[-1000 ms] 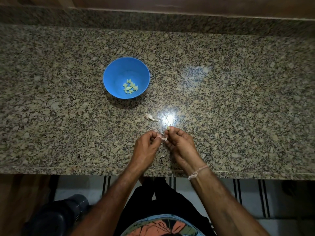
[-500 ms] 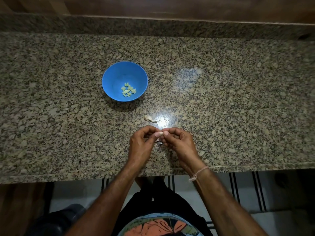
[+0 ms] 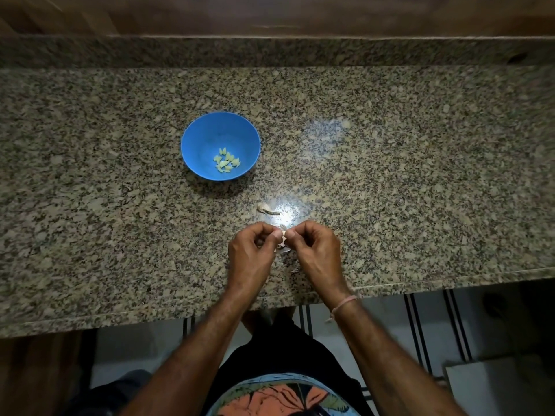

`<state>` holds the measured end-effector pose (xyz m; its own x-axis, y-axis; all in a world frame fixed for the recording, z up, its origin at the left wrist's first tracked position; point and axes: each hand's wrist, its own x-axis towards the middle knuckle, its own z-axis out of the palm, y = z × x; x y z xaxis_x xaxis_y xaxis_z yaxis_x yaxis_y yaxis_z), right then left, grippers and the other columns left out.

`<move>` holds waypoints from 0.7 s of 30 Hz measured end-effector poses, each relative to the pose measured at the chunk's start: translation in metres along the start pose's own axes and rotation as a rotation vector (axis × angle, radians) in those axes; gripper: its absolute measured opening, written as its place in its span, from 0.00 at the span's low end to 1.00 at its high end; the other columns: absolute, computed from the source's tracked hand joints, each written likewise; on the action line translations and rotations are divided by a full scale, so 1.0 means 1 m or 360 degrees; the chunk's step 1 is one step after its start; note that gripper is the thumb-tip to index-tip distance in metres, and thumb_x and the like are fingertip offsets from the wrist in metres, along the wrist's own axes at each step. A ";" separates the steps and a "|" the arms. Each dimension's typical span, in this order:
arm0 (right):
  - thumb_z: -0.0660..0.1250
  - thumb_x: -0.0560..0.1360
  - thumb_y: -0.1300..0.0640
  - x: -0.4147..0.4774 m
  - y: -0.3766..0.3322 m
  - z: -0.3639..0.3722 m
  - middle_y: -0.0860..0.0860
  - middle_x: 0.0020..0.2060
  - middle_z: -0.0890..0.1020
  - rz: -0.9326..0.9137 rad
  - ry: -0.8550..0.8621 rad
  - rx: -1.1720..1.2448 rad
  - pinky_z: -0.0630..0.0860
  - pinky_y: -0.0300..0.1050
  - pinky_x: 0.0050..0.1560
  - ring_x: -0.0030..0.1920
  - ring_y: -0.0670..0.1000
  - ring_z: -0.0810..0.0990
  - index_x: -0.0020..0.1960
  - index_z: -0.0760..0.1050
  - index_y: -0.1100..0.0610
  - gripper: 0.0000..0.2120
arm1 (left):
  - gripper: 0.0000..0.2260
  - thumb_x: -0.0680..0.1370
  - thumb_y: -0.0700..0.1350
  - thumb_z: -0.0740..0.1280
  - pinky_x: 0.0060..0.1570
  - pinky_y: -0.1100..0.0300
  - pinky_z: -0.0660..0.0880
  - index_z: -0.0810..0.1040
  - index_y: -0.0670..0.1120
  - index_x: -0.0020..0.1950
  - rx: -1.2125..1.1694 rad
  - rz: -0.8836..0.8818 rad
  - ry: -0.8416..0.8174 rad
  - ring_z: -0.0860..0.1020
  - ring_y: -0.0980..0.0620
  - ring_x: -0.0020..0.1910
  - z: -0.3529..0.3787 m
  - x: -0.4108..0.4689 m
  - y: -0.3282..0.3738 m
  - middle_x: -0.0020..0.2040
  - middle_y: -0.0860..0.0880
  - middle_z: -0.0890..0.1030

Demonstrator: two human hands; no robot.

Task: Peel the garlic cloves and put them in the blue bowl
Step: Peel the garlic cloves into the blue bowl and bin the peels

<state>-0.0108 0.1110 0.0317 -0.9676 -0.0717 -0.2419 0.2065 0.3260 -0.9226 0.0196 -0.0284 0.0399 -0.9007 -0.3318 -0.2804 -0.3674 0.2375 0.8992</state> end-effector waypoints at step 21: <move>0.65 0.84 0.52 -0.002 -0.001 0.016 0.50 0.36 0.76 0.0262 0.0038 0.0048 0.75 0.41 0.39 0.36 0.47 0.72 0.40 0.73 0.57 0.15 | 0.07 0.82 0.51 0.71 0.39 0.68 0.78 0.83 0.49 0.48 0.0085 0.0043 -0.0027 0.82 0.59 0.41 -0.001 0.004 0.000 0.40 0.53 0.84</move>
<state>-0.0072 0.0961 0.0286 -0.9234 0.0029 -0.3838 0.3666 0.3031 -0.8796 0.0160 -0.0307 0.0386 -0.9140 -0.3091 -0.2626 -0.3546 0.2947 0.8874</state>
